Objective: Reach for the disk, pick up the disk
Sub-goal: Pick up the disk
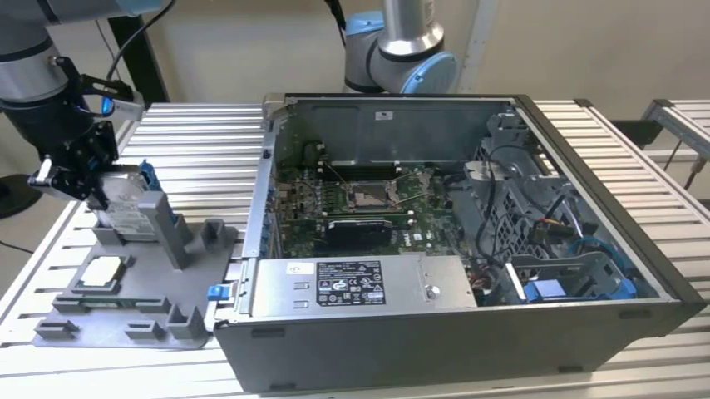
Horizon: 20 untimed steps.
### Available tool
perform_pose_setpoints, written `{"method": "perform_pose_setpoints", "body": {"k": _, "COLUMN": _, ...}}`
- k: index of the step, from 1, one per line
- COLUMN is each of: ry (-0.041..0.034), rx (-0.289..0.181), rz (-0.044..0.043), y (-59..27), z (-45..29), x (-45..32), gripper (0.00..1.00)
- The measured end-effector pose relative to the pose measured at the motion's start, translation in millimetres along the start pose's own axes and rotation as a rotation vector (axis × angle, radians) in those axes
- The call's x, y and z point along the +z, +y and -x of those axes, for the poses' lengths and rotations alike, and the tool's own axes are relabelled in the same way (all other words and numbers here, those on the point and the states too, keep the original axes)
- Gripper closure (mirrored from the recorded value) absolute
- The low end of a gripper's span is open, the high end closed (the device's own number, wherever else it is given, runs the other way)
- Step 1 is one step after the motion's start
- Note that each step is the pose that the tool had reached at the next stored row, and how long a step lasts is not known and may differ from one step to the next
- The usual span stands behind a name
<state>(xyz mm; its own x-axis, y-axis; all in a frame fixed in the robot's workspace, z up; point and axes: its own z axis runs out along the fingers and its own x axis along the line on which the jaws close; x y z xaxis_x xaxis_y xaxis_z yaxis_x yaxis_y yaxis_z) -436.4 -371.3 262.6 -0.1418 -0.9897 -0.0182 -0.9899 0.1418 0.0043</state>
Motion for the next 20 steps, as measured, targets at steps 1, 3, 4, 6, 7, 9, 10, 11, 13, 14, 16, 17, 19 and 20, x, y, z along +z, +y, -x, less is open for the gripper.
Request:
{"method": "perform_pose_setpoints", "body": {"k": 1, "ry": 0.0, "rx": 0.0, "rz": 0.0, "y": 0.0, "z": 0.0, "x": 0.1, "gripper": 1.0}}
{"method": "perform_pose_setpoints", "body": {"k": 3, "ry": 0.0, "rx": 0.0, "rz": 0.0, "y": 0.0, "z": 0.0, "x": 0.2, "gripper": 1.0}}
{"method": "perform_pose_setpoints", "body": {"k": 4, "ry": 0.0, "rx": 0.0, "rz": 0.0, "y": 0.0, "z": 0.0, "x": 0.2, "gripper": 1.0}}
{"method": "perform_pose_setpoints", "body": {"k": 6, "ry": 0.0003, "rx": 0.0, "rz": 0.0, "y": 0.0, "z": 0.0, "x": 0.2, "gripper": 1.0}}
{"method": "perform_pose_setpoints", "body": {"k": 7, "ry": 0.0003, "rx": 0.0, "rz": -0.0004, "y": 0.0, "z": 0.0, "x": 0.0, "gripper": 1.0}}
{"method": "perform_pose_setpoints", "body": {"k": 9, "ry": 0.0004, "rx": 0.0, "rz": -0.0008, "y": 0.0, "z": 0.1, "x": -1.1, "gripper": 1.0}}
{"method": "perform_pose_setpoints", "body": {"k": 10, "ry": 0.0008, "rx": 0.0, "rz": -0.0008, "y": 0.0, "z": 0.1, "x": -2.2, "gripper": 1.0}}
{"method": "perform_pose_setpoints", "body": {"k": 11, "ry": 0.0015, "rx": 0.0, "rz": -0.0003, "y": 0.0, "z": 0.1, "x": -3.3, "gripper": 1.0}}
{"method": "perform_pose_setpoints", "body": {"k": 13, "ry": 0.0019, "rx": 0.0, "rz": -0.0005, "y": 0.0, "z": 0.1, "x": -5.8, "gripper": 1.0}}
{"method": "perform_pose_setpoints", "body": {"k": 14, "ry": 0.0021, "rx": 0.0, "rz": -0.0004, "y": 0.0, "z": 0.1, "x": -7.3, "gripper": 1.0}}
{"method": "perform_pose_setpoints", "body": {"k": 16, "ry": 0.0024, "rx": 0.0, "rz": -0.0003, "y": 0.1, "z": 0.2, "x": -10.7, "gripper": 1.0}}
{"method": "perform_pose_setpoints", "body": {"k": 17, "ry": 0.0024, "rx": 0.0, "rz": -0.0004, "y": 0.1, "z": 0.2, "x": -12.3, "gripper": 1.0}}
{"method": "perform_pose_setpoints", "body": {"k": 19, "ry": 0.0025, "rx": 0.0, "rz": -0.0004, "y": 0.1, "z": 0.3, "x": -15.5, "gripper": 1.0}}
{"method": "perform_pose_setpoints", "body": {"k": 20, "ry": 0.0025, "rx": 0.0, "rz": -0.0005, "y": 0.1, "z": 0.3, "x": -17.2, "gripper": 1.0}}
